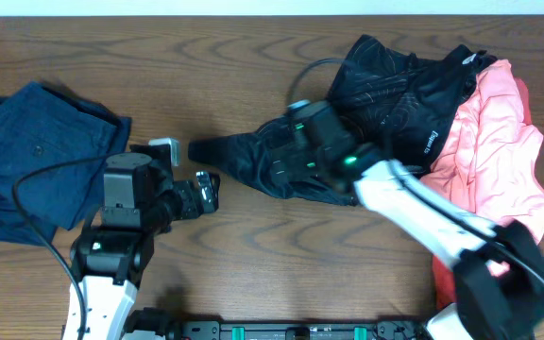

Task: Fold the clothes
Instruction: 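Drag the black jersey leftward with the right gripper toward the left gripper, then grasp the jersey's left end with the left gripper and pull it left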

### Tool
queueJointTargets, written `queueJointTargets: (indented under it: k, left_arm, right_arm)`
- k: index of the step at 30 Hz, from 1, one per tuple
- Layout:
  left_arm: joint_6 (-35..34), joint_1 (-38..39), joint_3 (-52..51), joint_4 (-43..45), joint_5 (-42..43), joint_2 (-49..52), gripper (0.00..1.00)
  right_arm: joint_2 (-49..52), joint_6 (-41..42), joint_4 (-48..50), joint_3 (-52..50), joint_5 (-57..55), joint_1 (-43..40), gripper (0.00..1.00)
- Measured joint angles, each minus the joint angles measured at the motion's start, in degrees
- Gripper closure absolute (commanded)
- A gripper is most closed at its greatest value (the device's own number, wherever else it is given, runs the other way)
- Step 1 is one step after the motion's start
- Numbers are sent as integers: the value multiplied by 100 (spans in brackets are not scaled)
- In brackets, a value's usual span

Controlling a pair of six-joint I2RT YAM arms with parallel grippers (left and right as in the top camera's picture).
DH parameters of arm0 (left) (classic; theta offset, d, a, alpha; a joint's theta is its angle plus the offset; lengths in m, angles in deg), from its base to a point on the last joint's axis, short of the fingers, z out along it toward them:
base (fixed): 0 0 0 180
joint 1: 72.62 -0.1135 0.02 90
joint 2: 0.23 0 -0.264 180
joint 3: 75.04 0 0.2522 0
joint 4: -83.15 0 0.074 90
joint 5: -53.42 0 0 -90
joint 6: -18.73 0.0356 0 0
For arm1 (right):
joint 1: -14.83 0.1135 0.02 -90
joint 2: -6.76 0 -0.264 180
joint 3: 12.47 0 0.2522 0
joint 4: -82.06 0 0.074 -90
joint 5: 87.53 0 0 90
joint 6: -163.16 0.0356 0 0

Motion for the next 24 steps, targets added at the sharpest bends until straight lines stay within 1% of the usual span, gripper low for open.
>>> queueJointTargets:
  k: [3,7,12,17,18,20,21,24]
  left_arm:
    - [-315,116,0,232,9,378,2]
    - [-562,479,-2,636,142,1163,2]
    - [-949,1023,0,1255,293,2306,2]
    - [-1349,1453,-2,2208,341,3467,1]
    - [-1390,1534,0,2444,341,3707,2]
    - [-1502,1665,-2,2855,365,4072,19]
    - [-1519,1722,7,3108,400,4216,30]
    - [-1543,1825,52,3510,402,4516,81]
  right_arm:
    - [-640,7,-925,7,-389,-579,1]
    - [-1351,7,-2105,22,-627,-1268,1]
    - [-1759,11,-2824,26,-719,-1998,1]
    - [-1928,11,-3206,26,-767,-2533,1]
    - [-1937,11,-3261,26,-769,-2575,1]
    - [-1941,11,-3362,26,-785,-2632,1]
    - [-1941,11,-3403,26,-789,-2636,1]
    - [-1941,11,-3464,26,-787,-2636,1]
